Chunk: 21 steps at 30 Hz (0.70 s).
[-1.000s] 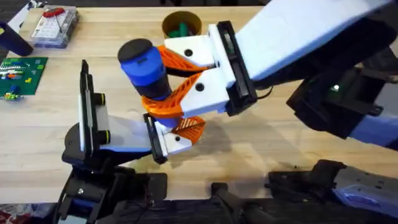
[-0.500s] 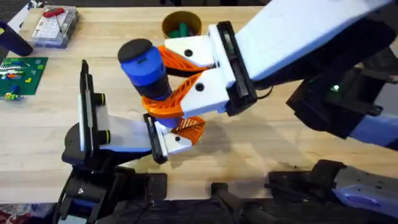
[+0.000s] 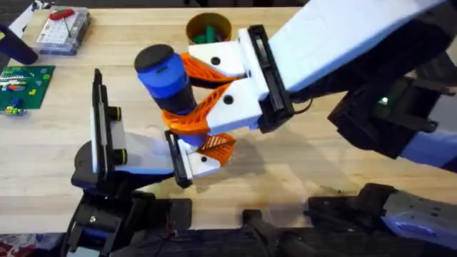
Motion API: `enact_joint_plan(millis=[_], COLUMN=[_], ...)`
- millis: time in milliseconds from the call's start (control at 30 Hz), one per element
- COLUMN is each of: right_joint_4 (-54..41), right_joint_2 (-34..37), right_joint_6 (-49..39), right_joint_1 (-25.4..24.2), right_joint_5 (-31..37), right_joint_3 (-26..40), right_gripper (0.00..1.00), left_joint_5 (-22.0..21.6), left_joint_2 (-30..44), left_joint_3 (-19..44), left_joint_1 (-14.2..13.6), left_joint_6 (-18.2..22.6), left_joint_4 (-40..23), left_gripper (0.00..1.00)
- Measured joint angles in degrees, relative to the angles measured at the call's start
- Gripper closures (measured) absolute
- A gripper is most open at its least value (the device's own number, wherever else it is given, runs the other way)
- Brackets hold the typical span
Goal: Pick up the gripper from the table and insert it into the empty holder that is missing its gripper. Then pick up a screw, insert it into the mounting hole, and use the screwdriver to tighten it. Finally, clean up the table by picking up the vegetable and placing it into the bucket.
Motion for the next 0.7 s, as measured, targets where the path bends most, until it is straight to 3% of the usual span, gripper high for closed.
enact_joint_plan(millis=[700], right_joint_4=[-1.2], right_joint_2=[0.0], right_joint_6=[3.2], right_joint_1=[0.0], right_joint_5=[3.5], right_joint_3=[0.0], right_gripper=[0.944], left_joint_5=[0.7], left_joint_2=[0.4], left_joint_3=[0.0], left_joint_1=[0.0], left_joint_6=[-0.4], left_joint_4=[-0.1], left_gripper=[0.986])
